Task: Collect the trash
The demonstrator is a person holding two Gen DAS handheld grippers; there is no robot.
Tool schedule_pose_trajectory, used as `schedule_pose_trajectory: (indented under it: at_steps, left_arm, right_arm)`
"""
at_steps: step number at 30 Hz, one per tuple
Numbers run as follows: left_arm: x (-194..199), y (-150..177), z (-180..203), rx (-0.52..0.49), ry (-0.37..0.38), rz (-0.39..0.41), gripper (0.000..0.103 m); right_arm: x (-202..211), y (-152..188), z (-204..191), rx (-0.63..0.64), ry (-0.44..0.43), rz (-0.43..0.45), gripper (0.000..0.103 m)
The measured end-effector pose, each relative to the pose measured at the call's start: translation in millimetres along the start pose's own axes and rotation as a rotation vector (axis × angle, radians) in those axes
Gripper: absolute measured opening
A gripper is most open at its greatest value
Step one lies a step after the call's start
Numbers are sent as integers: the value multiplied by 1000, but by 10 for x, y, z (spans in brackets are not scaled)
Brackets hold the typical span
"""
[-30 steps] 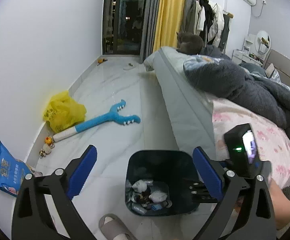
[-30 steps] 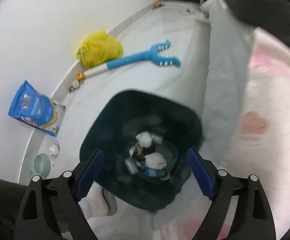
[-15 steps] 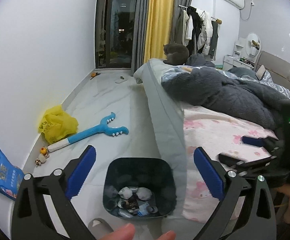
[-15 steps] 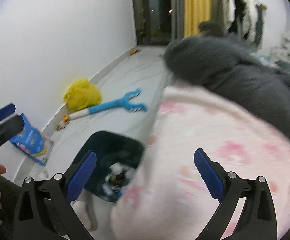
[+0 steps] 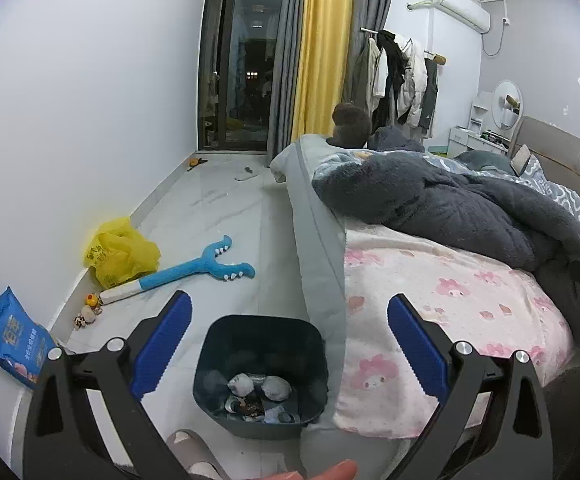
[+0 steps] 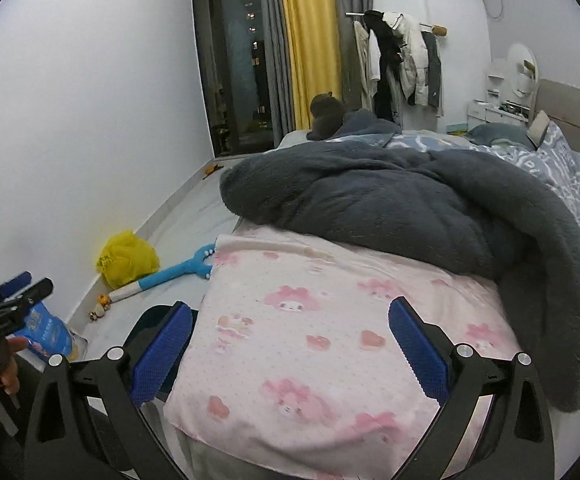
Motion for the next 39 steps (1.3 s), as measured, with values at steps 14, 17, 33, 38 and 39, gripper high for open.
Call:
schedule_pose_trajectory:
  at_steps: [14, 17, 33, 38, 39]
  left_arm:
    - [-102, 95, 210, -38, 38, -27, 100]
    - [-100, 92, 215, -36, 40, -22, 100]
    - [-50, 71, 186, -24, 55, 4, 100]
    - [-54, 72, 191, -22, 54, 2, 100]
    - [-50, 71, 190, -21, 54, 4, 100]
  right_arm:
    - [103, 156, 105, -10, -56, 15, 100]
    - [106, 157, 64, 9, -59, 16, 100]
    - [127, 145, 43, 2, -59, 25, 100]
    - [127, 148, 42, 2, -60, 26, 100]
    - [128, 148, 41, 1, -59, 26, 100]
Point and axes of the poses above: each gripper's, at about its wrist camera, not at the fingertips, and x roughly against the way its jaws point, z to its right, y to its underside, the point moved 1 cm from there along -x, roughly the way its jaws point, and after that the axes turned 4 degrees about -y, right-handed, at the moved point
